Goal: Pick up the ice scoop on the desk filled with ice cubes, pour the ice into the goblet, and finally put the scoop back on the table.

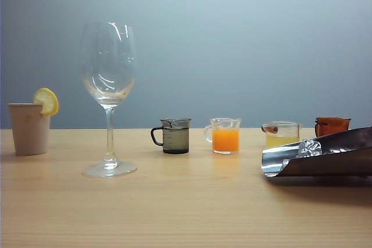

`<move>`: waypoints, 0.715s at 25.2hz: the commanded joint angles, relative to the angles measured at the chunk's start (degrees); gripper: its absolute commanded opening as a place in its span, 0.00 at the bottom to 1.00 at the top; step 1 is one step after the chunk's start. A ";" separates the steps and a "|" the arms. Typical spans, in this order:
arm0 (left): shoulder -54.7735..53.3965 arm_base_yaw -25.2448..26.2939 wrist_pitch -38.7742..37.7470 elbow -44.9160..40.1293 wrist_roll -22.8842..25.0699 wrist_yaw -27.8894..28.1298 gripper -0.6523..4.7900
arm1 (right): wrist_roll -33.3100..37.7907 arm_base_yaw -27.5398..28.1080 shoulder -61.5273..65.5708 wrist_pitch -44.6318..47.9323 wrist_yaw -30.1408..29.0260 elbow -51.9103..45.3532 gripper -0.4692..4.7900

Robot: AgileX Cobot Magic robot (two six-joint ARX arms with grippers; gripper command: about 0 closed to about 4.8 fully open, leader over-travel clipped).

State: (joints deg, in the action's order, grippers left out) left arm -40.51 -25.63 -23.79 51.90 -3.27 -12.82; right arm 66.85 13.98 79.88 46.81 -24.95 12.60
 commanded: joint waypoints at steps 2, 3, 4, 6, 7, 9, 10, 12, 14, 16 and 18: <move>0.07 0.07 0.77 0.17 0.28 0.13 0.11 | 3.85 0.02 -0.22 3.58 -0.87 0.28 0.09; 0.07 0.07 0.74 0.17 0.28 0.13 0.11 | 4.09 0.02 -0.22 4.04 -0.90 0.31 0.09; 0.07 0.07 0.74 0.17 0.28 0.13 0.11 | 4.20 0.00 -0.22 4.46 -0.92 0.31 0.09; 0.07 0.07 0.77 0.17 0.28 0.13 0.11 | 5.92 0.00 -0.22 4.59 -0.92 0.55 0.09; 0.07 0.07 0.74 0.17 0.28 0.13 0.11 | 7.10 0.00 -0.22 4.66 -0.92 0.63 0.09; 0.07 0.07 0.74 0.17 0.26 0.13 0.11 | 8.13 0.00 -0.22 4.61 -0.98 0.96 0.09; 0.07 0.07 0.74 0.17 0.28 0.13 0.11 | 8.48 0.00 -0.22 4.61 -1.14 1.14 0.09; 0.07 0.07 0.74 0.17 0.26 0.13 0.11 | 9.03 0.00 -0.22 4.57 -1.97 1.75 0.09; 0.07 0.07 0.74 0.17 0.26 0.13 0.11 | 10.14 -0.07 -0.22 4.50 -2.40 2.49 0.09; 0.07 0.07 0.74 0.17 0.28 0.13 0.11 | 11.02 -0.11 -0.24 4.50 -2.60 3.32 0.09; 0.07 0.07 0.74 0.17 0.28 0.15 0.11 | 11.76 -0.11 -0.24 4.46 -3.15 4.59 0.09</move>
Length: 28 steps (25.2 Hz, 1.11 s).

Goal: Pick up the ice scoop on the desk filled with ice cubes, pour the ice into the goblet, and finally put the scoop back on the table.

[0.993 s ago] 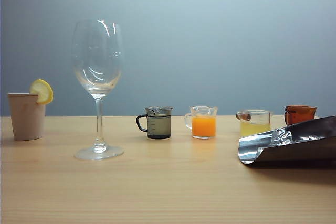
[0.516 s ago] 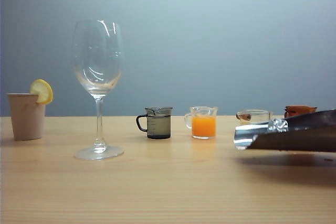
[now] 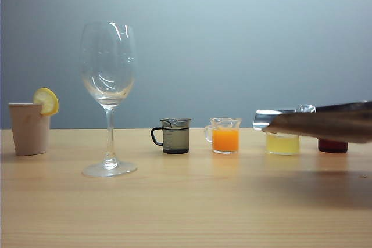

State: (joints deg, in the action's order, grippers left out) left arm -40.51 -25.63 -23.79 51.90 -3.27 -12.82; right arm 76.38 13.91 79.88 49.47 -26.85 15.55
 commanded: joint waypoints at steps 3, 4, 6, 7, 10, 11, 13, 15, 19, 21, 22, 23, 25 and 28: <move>0.07 0.07 0.74 0.17 0.28 0.15 0.11 | 4.79 -0.09 -0.24 1.75 -1.42 3.02 0.09; 0.07 0.09 0.77 0.17 0.26 0.15 0.11 | 5.27 -0.09 -0.24 1.77 -1.40 3.23 0.09; 0.07 0.07 0.74 0.17 0.26 0.15 0.11 | 5.99 -0.11 -0.24 1.77 -1.42 3.76 0.09; 0.07 0.07 0.74 0.17 0.26 0.15 0.11 | 6.21 -0.11 -0.24 1.77 -1.44 3.98 0.09; 0.07 0.07 0.74 0.17 0.26 0.15 0.11 | 6.45 -0.44 -0.28 1.84 -1.81 4.90 0.08; 0.07 0.07 0.77 0.17 0.26 0.15 0.11 | 6.69 -0.79 -0.28 1.77 -1.79 5.22 0.08; 0.07 0.07 0.74 0.17 0.26 0.15 0.11 | 7.06 -1.49 -0.28 1.66 -1.77 6.05 0.08; 0.07 0.07 0.74 0.17 0.26 0.15 0.11 | 7.63 -2.56 -0.28 1.60 -1.40 7.04 0.08; 0.07 0.07 0.74 0.17 0.26 0.13 0.11 | 7.80 -4.35 -0.28 0.28 -1.11 9.60 0.08; 0.07 0.07 0.74 0.17 0.26 0.13 0.11 | 7.98 -5.14 -0.28 -0.68 -1.11 11.06 0.08; 0.07 0.07 0.74 0.17 0.26 0.11 0.11 | 8.07 -5.51 -0.28 -1.27 -1.14 11.91 0.08; 0.07 0.07 0.74 0.17 0.26 0.11 0.11 | 8.07 -5.79 -0.28 -1.73 -1.14 12.63 0.08; 0.07 0.09 0.72 0.17 0.26 0.11 0.11 | 8.11 -6.29 -0.28 -2.08 -1.16 14.14 0.08; 0.07 0.09 0.70 0.17 0.31 0.04 0.11 | 9.33 -7.34 -0.31 -5.05 -1.14 17.94 0.08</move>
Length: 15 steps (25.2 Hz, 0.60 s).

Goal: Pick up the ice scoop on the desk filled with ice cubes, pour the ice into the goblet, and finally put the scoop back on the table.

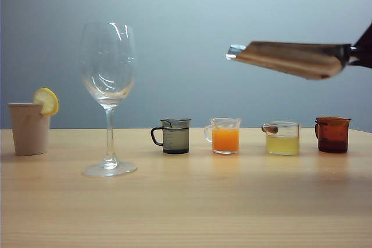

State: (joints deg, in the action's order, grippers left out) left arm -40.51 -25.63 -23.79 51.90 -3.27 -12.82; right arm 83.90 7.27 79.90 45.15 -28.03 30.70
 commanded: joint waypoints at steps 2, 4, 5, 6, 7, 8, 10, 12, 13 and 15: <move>0.07 0.09 0.48 0.17 0.48 0.09 0.11 | 1.81 -1.31 -0.33 -2.36 0.09 4.42 0.08; 0.07 0.09 0.24 0.17 0.50 0.13 0.11 | 1.81 -2.01 -0.33 -3.65 0.09 5.97 0.08; 0.07 0.11 0.22 0.17 0.55 0.11 0.11 | 1.79 -2.82 -0.39 -5.27 1.07 7.43 0.08; 0.07 0.11 0.15 0.17 1.18 0.09 0.11 | 1.77 -3.52 -0.70 -7.19 1.88 8.66 0.08; 0.07 0.11 -0.02 0.17 1.31 0.09 0.11 | 1.60 -4.33 -0.83 -9.20 2.99 10.10 0.08; 0.07 0.11 -0.17 0.17 1.33 0.09 0.11 | 1.60 -4.63 -0.87 -9.53 3.10 10.64 0.08; 0.07 0.11 -0.90 0.17 1.33 0.09 0.11 | 1.60 -5.31 -0.87 -9.75 3.56 11.67 0.08; 0.07 0.11 -1.75 0.17 1.36 0.09 0.11 | 1.62 -5.97 -0.87 -10.32 3.96 12.66 0.08; 0.07 0.11 -2.01 0.17 1.40 0.09 0.11 | 1.62 -6.23 -0.87 -10.95 3.98 13.25 0.08; 0.07 0.11 -2.51 0.17 1.77 0.07 0.11 | 1.60 -6.93 -0.87 -12.94 4.07 14.73 0.08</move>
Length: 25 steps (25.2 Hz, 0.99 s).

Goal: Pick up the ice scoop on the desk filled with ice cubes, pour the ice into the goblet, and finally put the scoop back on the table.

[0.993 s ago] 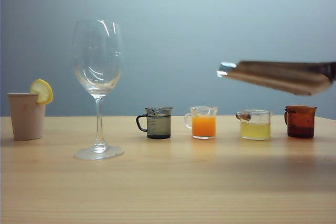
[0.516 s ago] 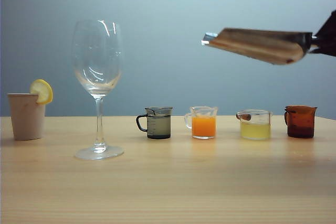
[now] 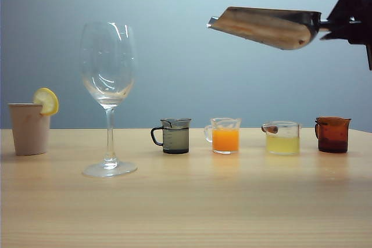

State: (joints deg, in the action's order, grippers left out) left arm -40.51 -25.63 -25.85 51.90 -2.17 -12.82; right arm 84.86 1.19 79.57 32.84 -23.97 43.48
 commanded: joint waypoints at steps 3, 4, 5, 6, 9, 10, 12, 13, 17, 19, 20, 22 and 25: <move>0.09 0.11 -0.57 0.17 1.53 0.07 0.11 | 0.59 -2.23 -0.55 -1.79 1.25 3.87 0.08; 0.09 0.11 -0.61 0.17 1.57 0.07 0.11 | 0.59 -2.78 -0.55 -1.81 1.97 4.35 0.08; 0.07 0.11 -0.66 0.17 1.57 0.07 0.11 | 0.59 -3.41 -0.55 -1.95 2.62 4.87 0.08; 0.07 0.11 -0.70 0.17 1.57 0.07 0.11 | 0.44 -4.37 -0.55 -3.13 3.34 6.03 0.08; 0.07 0.11 -0.72 0.17 1.75 0.02 0.11 | -0.98 -6.16 -0.55 -6.10 4.87 8.02 0.08; 0.07 0.11 -0.72 0.17 1.75 0.04 0.11 | -1.07 -6.54 -0.55 -6.54 4.98 8.39 0.08; 0.09 0.11 -0.72 0.17 1.75 0.04 0.11 | -1.07 -7.17 -0.55 -6.97 5.11 9.16 0.08; 0.09 0.11 -0.72 0.17 1.75 0.04 0.11 | -1.07 -7.69 -0.55 -7.37 5.68 9.51 0.08; 0.07 0.11 -0.76 0.17 1.75 0.02 0.11 | -1.03 -9.99 -0.55 -9.22 7.26 10.56 0.08; 0.07 0.11 -0.76 0.17 1.75 0.02 0.11 | -1.03 -10.93 -0.55 -10.43 7.58 11.02 0.08; 0.07 0.11 -0.76 0.17 1.73 0.02 0.11 | -1.01 -11.19 -0.55 -10.49 7.74 11.13 0.08; 0.07 0.11 -0.76 0.17 1.75 0.02 0.11 | -0.90 -12.20 -0.55 -10.60 8.94 11.30 0.08; 0.07 0.11 -0.76 0.17 1.75 0.00 0.11 | -0.90 -13.44 -0.52 -11.56 10.01 12.17 0.08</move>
State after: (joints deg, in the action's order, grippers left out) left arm -40.51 -25.63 -26.89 51.90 -0.86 -12.82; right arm 83.31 -11.88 79.53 19.81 -14.66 54.59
